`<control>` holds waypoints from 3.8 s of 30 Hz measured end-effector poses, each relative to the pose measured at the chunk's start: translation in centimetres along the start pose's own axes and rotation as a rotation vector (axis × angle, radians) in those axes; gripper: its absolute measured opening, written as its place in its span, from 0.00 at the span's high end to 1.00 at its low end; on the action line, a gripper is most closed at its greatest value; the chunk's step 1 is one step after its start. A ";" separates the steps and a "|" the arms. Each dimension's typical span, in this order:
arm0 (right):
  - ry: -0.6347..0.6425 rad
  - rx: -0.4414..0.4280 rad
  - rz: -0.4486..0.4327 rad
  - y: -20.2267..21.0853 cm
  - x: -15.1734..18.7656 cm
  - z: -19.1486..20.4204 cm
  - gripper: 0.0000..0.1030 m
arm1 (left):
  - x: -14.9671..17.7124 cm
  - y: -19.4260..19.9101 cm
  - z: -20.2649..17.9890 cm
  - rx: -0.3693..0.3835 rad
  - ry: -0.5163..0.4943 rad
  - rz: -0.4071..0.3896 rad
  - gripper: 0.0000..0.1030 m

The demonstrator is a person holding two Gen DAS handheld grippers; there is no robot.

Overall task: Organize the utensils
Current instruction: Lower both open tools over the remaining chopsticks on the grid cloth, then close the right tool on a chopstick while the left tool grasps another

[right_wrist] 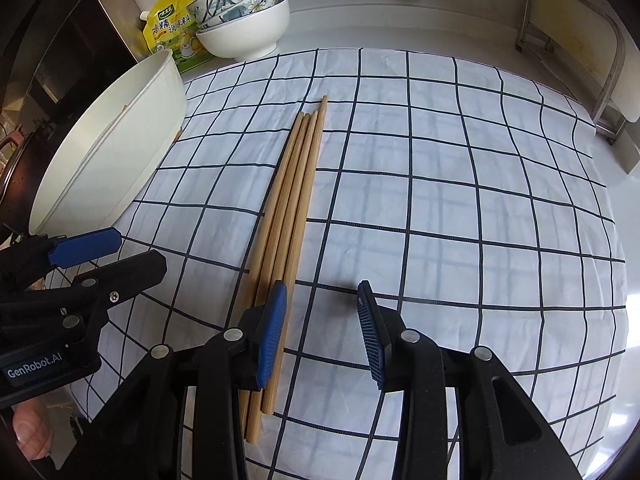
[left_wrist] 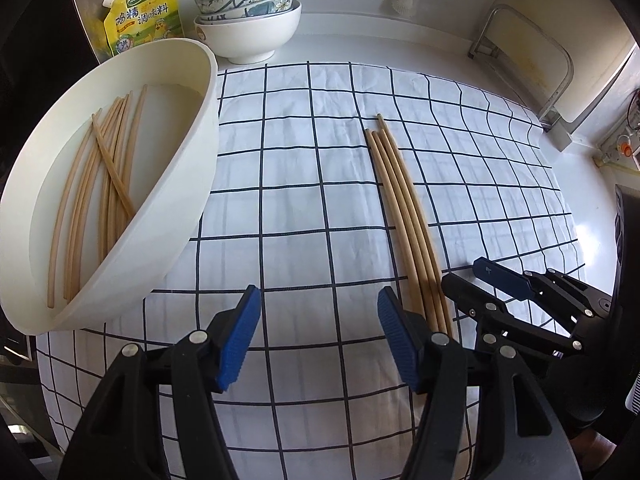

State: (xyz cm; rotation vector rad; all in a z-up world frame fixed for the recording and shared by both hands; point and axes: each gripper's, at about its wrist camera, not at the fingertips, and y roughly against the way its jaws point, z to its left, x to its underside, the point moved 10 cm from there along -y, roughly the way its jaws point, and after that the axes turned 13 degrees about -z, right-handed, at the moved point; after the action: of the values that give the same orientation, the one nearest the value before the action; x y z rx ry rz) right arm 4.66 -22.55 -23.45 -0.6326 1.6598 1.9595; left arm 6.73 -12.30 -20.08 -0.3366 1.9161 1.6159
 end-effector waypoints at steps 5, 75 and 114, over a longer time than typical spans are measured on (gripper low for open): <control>0.007 0.004 0.000 0.2 0.0 -0.1 0.65 | 0.2 -0.1 -0.3 0.010 0.000 0.006 0.41; -0.028 0.056 -0.046 2.0 -0.3 -5.2 0.65 | 3.0 -2.6 -0.2 -0.103 -0.025 0.069 0.37; -0.096 0.015 -0.083 3.4 -3.5 -3.1 0.94 | -2.9 -1.2 -2.4 0.065 -0.046 0.013 0.93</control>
State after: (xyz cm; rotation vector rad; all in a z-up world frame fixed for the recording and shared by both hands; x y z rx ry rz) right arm 5.30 -26.36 -19.17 -0.5838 1.5644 1.8867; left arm 9.00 -15.44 -19.10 -0.2591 1.9354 1.5518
